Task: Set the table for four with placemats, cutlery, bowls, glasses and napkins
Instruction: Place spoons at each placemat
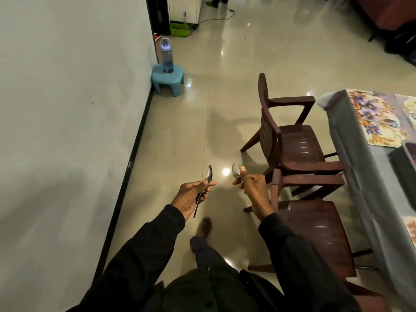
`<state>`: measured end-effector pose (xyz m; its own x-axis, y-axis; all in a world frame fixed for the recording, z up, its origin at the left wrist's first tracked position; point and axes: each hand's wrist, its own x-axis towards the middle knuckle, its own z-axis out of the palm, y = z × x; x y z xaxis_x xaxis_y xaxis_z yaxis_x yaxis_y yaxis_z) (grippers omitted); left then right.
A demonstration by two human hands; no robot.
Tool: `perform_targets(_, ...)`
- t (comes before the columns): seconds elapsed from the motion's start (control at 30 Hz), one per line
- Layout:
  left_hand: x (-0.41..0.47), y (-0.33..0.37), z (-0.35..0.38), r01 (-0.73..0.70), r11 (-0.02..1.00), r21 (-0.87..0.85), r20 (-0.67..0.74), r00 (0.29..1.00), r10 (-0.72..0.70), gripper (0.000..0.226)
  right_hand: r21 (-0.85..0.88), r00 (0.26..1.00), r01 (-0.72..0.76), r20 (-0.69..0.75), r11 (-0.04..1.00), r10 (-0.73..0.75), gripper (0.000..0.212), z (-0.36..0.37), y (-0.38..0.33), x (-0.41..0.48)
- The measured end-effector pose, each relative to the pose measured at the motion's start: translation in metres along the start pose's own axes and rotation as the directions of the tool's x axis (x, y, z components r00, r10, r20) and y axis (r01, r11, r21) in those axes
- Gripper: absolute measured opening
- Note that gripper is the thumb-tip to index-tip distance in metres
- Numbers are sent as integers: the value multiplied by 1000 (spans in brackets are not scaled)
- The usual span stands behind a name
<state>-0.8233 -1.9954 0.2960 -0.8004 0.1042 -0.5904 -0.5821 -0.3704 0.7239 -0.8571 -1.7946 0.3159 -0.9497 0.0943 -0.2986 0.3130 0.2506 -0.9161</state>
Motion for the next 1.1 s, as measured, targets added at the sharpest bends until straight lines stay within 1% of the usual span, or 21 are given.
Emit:
perform_targets(0.17,68,51,10,17,1000,-6,28,999,-17,21,98,1000,-22,-10,995,23,43,5,-23,70)
perform_targets(0.3,120,100,31,59,998,-15,50,997,-58,25,87,999,-27,-36,996,31,45,1,-43,133)
perform_targets(0.4,164,138,52,43,999,5,86,995,-43,27,81,996,15,-88,997,-8,47,-3,-62,184)
perform_targets(0.5,201,166,74,59,998,-22,113,992,-56,32,68,992,32,-124,997,-23,43,-13,-74,225)
perform_targets(0.63,252,198,103,50,999,-9,158,986,-48,29,52,987,46,-153,998,-38,35,-26,-92,281)
perform_targets(0.73,292,221,119,53,998,-22,179,983,-48,34,53,985,20,-173,998,-11,21,-34,-103,327)
perform_targets(0.87,350,257,134,60,998,-8,198,978,-58,37,68,983,5,-186,998,8,11,-41,-120,388)
perform_targets(0.97,402,288,140,93,996,-7,235,968,-89,39,90,974,-19,-225,996,39,9,-41,-133,440)
perform_targets(1.03,437,309,145,102,995,11,251,963,-102,39,107,964,-28,-261,994,55,12,-41,-144,473)
perform_targets(1.1,476,338,153,116,992,45,275,953,-124,41,160,949,-56,-299,985,103,16,-42,-156,509)
